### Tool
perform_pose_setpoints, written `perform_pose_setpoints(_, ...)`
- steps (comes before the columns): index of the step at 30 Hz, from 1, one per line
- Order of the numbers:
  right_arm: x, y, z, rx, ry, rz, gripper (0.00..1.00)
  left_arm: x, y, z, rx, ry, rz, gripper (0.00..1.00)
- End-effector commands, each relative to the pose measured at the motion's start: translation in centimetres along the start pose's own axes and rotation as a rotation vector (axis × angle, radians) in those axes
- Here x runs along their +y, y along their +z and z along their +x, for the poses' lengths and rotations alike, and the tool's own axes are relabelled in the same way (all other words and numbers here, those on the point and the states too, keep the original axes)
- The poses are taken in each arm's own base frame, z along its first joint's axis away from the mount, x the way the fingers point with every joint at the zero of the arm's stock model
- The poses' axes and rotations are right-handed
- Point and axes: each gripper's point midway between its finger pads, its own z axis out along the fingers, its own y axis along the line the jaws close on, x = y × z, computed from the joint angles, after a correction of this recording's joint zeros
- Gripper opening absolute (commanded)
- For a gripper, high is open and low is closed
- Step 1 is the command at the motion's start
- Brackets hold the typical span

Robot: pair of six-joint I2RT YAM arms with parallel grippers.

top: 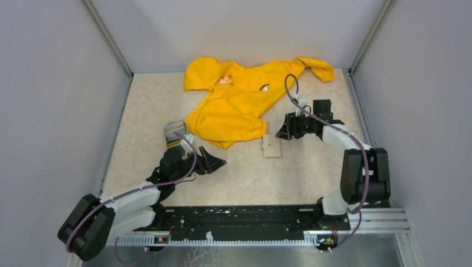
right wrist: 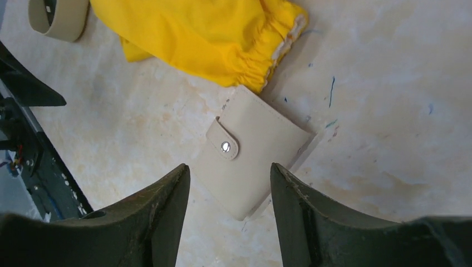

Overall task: Put the credit cards into the card holder
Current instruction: Pick up the card holder from the center of the board.

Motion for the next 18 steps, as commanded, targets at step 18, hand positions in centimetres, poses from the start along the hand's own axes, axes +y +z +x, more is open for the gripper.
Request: perform_pose_setpoints(18, -3.3, 5.5, 7.5, 0.185, 0.367, 0.040, 0.52, -2.1, 6.5, 0.0, 0.016, -0.088, 0.029, 0.64)
